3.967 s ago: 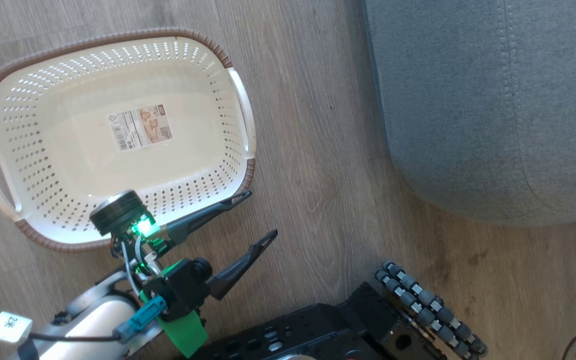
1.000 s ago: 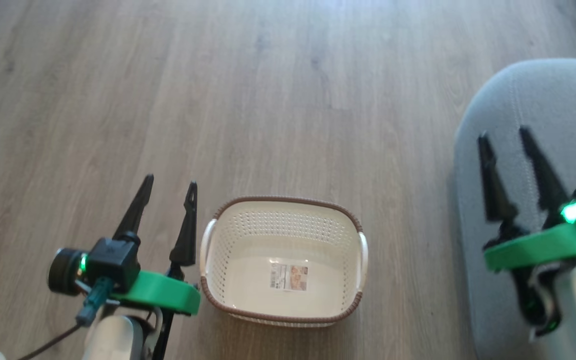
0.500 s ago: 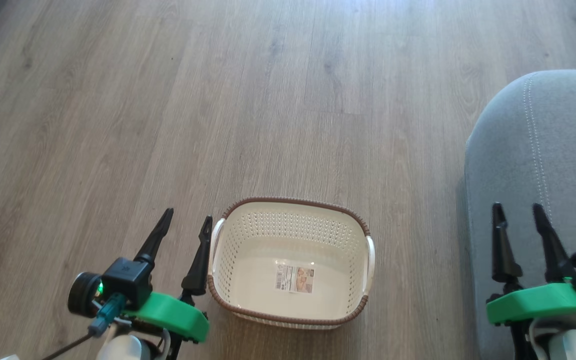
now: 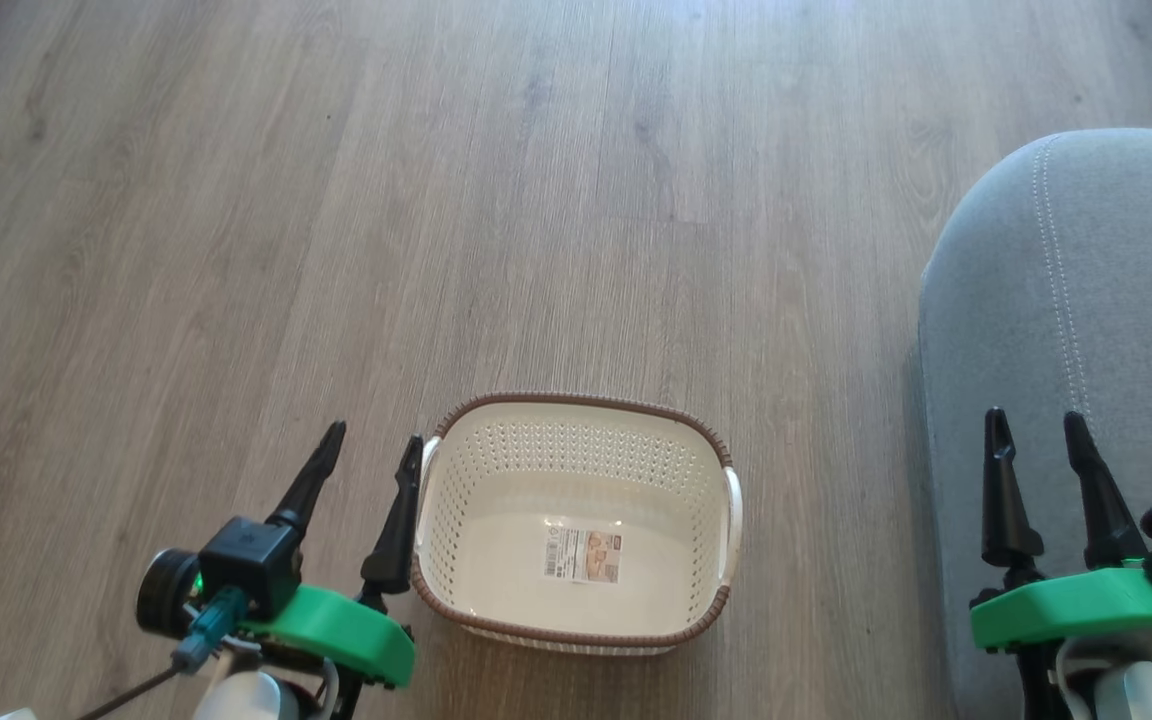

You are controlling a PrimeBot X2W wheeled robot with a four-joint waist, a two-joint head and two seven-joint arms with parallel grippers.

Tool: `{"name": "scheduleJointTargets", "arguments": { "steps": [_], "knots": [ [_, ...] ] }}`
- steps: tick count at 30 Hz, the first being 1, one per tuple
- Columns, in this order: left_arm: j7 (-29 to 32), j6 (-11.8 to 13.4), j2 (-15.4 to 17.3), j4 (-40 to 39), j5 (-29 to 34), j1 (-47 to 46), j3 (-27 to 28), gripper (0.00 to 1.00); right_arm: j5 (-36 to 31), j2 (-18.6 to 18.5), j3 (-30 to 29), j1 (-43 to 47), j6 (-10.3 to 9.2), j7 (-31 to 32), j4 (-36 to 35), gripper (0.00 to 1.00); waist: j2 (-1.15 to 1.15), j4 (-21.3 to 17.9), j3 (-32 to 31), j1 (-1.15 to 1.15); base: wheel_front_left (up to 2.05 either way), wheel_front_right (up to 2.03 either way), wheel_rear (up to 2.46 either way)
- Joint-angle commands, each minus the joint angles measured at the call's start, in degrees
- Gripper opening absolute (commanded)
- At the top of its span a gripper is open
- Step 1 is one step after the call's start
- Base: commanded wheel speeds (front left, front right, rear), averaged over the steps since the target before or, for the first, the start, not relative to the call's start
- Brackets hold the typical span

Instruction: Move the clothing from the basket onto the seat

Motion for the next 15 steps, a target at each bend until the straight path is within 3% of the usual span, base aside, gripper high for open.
{"name": "scheduleJointTargets", "arguments": {
  "steps": [1,15],
  "knots": [
    [-0.5,0.4,-0.1,-1.8,-0.2,-1.2,1.9,1.00,-0.2,-0.4,1.5,-1.2,-0.02,-0.5,-1.8,1.00,0.00,0.0,0.0,0.00,0.00,0.00,0.00],
    [-0.5,0.7,-0.1,-1.5,1.2,-1.0,1.3,1.00,0.3,-0.4,1.2,-1.4,-0.02,-0.5,-1.5,1.00,0.00,0.2,-0.4,0.00,0.00,0.00,0.00]
  ]
}}
